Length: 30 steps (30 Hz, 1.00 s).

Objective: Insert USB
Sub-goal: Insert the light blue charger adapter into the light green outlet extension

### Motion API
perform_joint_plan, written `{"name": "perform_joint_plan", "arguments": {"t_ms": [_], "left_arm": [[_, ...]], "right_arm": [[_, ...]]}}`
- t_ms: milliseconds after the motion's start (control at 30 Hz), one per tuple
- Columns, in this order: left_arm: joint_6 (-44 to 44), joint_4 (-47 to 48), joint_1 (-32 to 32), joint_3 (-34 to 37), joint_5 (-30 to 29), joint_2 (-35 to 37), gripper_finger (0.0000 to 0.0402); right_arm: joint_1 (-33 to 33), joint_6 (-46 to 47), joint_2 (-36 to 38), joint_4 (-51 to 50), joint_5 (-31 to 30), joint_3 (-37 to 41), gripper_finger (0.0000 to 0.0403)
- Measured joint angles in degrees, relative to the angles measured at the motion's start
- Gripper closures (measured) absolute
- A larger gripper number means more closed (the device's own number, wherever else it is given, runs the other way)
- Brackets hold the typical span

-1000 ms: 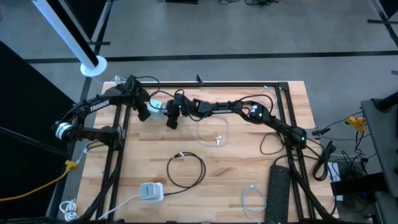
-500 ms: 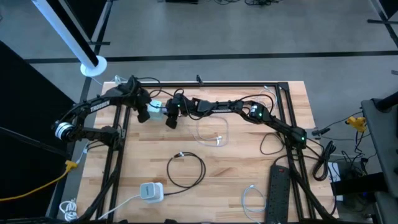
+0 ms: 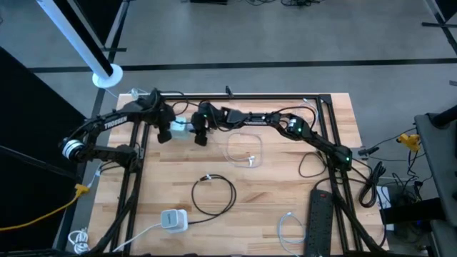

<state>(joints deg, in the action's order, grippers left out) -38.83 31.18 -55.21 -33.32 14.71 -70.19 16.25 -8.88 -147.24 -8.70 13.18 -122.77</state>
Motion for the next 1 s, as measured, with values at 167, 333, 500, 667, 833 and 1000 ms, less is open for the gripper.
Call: {"name": "perform_joint_plan", "arguments": {"t_ms": [167,333,500,667,833,1000], "left_arm": [[-0.20,-0.06,2.68,0.00,-0.77,0.24,0.0401],[-0.33,-0.02,3.20,0.00,-1.49,0.33,0.0401],[-0.82,-0.01,3.31,0.00,-2.69,0.96,0.0401],[-2.06,1.89,3.31,-0.76,-5.28,2.67,0.0401],[-4.15,3.34,3.30,-1.51,-5.42,4.70,0.0401],[-4.18,3.19,3.14,-1.38,-5.26,4.88,0.0401]], "right_arm": [[0.37,0.04,0.00,-2.40,1.62,-0.56,0.0288],[0.37,0.44,-0.42,-2.10,1.58,-0.56,0.0288],[0.35,-0.20,-0.42,-1.98,1.08,-0.56,0.0288],[0.39,-5.29,-0.31,-0.95,-0.16,-1.76,0.0288],[0.32,-6.66,0.08,-7.31,0.43,-6.05,0.0248],[0.17,-8.92,0.52,-12.88,1.67,-8.38,0.0142]]}}
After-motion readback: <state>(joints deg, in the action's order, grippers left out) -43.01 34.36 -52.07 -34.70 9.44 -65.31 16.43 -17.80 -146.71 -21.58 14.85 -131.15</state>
